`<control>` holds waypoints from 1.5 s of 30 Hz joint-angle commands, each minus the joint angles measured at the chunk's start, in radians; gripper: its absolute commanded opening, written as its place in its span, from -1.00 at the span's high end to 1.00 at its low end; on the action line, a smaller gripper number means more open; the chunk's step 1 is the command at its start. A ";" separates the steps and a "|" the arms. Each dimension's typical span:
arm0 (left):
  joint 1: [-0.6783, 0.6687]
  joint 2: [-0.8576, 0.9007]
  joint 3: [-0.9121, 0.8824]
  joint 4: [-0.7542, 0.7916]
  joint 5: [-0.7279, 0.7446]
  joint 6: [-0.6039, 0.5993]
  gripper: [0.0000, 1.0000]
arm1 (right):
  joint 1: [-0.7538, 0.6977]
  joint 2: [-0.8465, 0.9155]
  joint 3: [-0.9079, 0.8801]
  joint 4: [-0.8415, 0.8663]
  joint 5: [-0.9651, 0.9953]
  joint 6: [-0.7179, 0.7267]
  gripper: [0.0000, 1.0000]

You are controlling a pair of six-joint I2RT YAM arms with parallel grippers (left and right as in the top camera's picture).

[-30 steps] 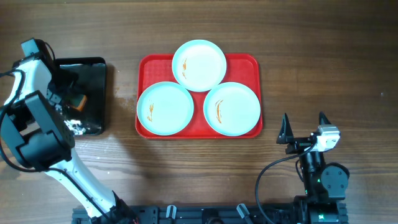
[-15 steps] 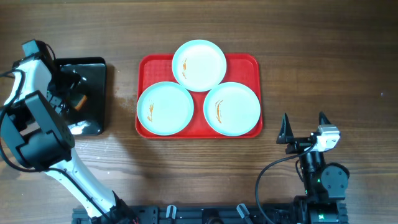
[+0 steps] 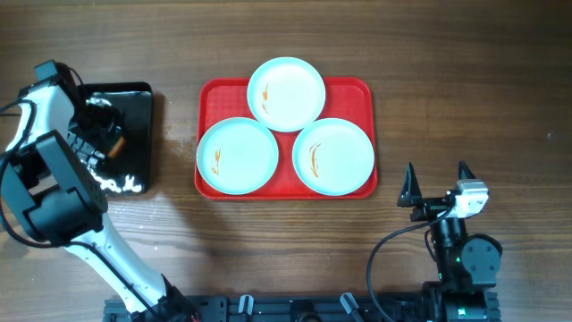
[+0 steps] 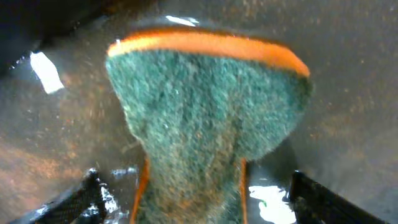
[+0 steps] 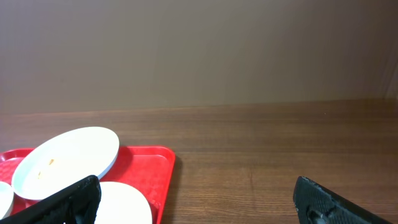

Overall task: Clean dirty plates on tray and stack at the side
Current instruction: 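Dip and rub the held sponge in the water of the black tray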

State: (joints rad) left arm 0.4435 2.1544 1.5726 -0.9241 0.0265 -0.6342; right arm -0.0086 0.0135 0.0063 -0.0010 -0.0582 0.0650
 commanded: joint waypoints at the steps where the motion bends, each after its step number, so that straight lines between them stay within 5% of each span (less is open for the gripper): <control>1: -0.002 -0.034 -0.002 0.002 0.025 0.005 -0.38 | -0.006 -0.009 -0.001 0.003 0.014 -0.013 -0.99; 3: -0.002 -0.034 -0.002 0.008 0.019 0.005 0.23 | -0.006 -0.009 -0.001 0.003 0.014 -0.012 -1.00; 4: -0.002 -0.034 -0.002 0.010 0.017 0.005 0.74 | -0.006 -0.009 -0.001 0.003 0.014 -0.013 -0.99; 5: -0.002 -0.034 -0.002 0.011 0.017 0.005 0.92 | -0.006 -0.009 -0.001 0.003 0.014 -0.013 -1.00; 8: -0.002 -0.034 -0.002 0.011 0.017 0.005 0.92 | -0.006 -0.009 -0.001 0.002 0.014 -0.013 -0.99; 9: -0.002 -0.034 -0.002 0.011 0.017 0.005 0.48 | -0.006 -0.009 -0.001 0.002 0.014 -0.013 -1.00; 11: -0.002 -0.034 -0.002 0.017 0.017 0.005 -0.99 | -0.006 -0.009 -0.001 0.002 0.014 -0.013 -0.99; 24: -0.002 -0.034 -0.002 0.090 -0.137 0.005 -0.99 | -0.006 -0.009 -0.001 0.002 0.014 -0.013 -0.99; 27: -0.002 -0.034 -0.002 0.095 -0.137 0.005 -0.78 | -0.006 -0.009 -0.001 0.002 0.014 -0.013 -0.99; 31: -0.002 -0.034 -0.002 0.088 -0.136 0.005 -0.14 | -0.006 -0.009 -0.001 0.003 0.014 -0.013 -0.99; 35: -0.002 -0.034 -0.002 0.062 -0.131 0.005 0.92 | -0.006 -0.009 -0.001 0.003 0.014 -0.013 -0.99; 45: -0.003 -0.173 -0.002 -0.007 -0.100 0.005 0.92 | -0.006 -0.009 -0.001 0.003 0.014 -0.013 -0.99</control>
State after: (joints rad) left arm 0.4435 2.1132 1.5692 -0.9272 -0.0864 -0.6296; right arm -0.0086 0.0135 0.0063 -0.0013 -0.0582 0.0650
